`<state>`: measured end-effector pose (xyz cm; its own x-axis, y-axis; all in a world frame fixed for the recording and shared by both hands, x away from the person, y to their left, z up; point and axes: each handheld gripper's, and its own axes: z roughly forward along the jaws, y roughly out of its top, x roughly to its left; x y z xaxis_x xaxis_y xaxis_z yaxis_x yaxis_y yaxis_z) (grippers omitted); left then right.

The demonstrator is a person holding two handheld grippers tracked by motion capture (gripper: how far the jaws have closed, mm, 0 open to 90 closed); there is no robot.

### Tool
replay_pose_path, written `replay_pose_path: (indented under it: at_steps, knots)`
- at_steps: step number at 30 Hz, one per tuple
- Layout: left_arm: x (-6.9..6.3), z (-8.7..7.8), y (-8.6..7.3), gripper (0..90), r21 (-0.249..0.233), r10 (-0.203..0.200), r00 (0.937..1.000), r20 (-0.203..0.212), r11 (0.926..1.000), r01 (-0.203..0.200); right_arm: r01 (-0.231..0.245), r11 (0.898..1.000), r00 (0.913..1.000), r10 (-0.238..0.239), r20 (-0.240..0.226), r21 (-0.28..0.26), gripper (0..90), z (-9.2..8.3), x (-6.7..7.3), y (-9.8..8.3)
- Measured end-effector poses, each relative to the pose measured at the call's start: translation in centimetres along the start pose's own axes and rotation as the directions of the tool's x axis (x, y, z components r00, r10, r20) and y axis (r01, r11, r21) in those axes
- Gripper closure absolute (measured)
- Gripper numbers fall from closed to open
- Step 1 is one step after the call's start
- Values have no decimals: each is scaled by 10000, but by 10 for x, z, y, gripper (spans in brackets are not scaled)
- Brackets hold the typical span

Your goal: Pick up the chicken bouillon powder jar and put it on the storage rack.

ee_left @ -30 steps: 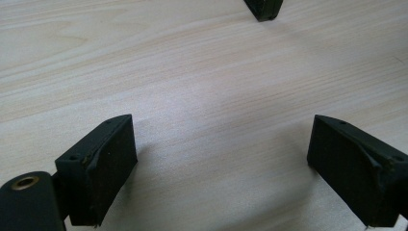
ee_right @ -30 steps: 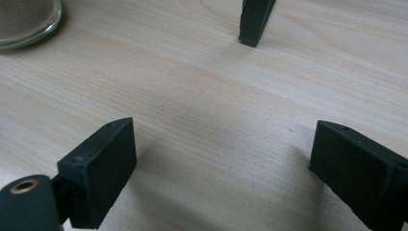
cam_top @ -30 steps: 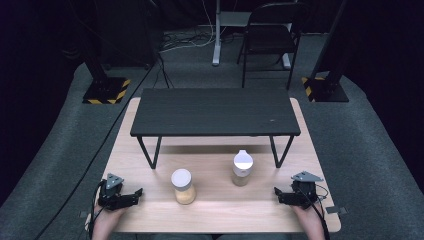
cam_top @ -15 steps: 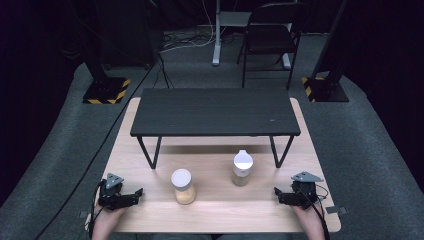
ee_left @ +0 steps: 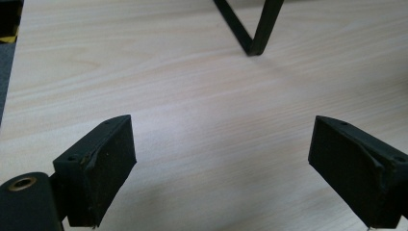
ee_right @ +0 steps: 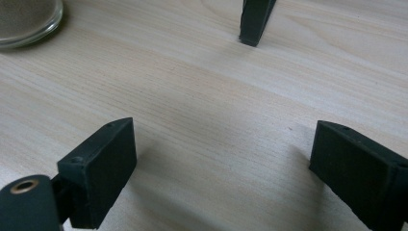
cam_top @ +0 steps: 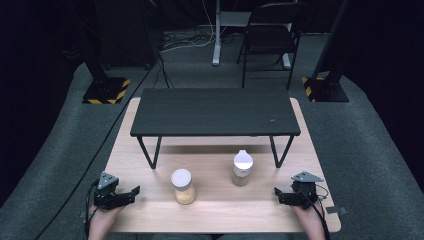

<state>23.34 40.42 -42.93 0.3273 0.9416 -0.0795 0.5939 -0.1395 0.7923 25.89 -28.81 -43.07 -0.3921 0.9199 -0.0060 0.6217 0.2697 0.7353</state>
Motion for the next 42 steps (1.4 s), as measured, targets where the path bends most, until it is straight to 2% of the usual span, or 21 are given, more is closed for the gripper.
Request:
replay_pose_path:
  at_steps: [4,8,14,26,37,42]
  knots:
    - [-4,-6,2,90,-275,125,9999,61,9995,-124,1,10000,10000,-1,0,-4,80,0,0,0]
    - [-6,-11,3,90,-591,72,9997,243,9982,-57,2,10000,10000,-2,-2,-6,80,0,0,0]
    - [-12,-19,6,96,-836,163,9997,178,9964,-148,14,10000,10000,-14,-3,-16,80,0,0,0]
    - [-15,-32,11,98,-1311,387,9975,589,9909,-307,17,10000,10000,-17,-5,-15,80,0,0,0]
    - [-21,-40,17,99,-1591,674,9919,1078,9860,-497,19,10000,10000,-19,-6,-12,80,0,0,0]
    - [-26,-41,20,99,-1708,888,9864,1383,9832,-646,19,10000,10000,-19,-6,-14,80,0,0,0]
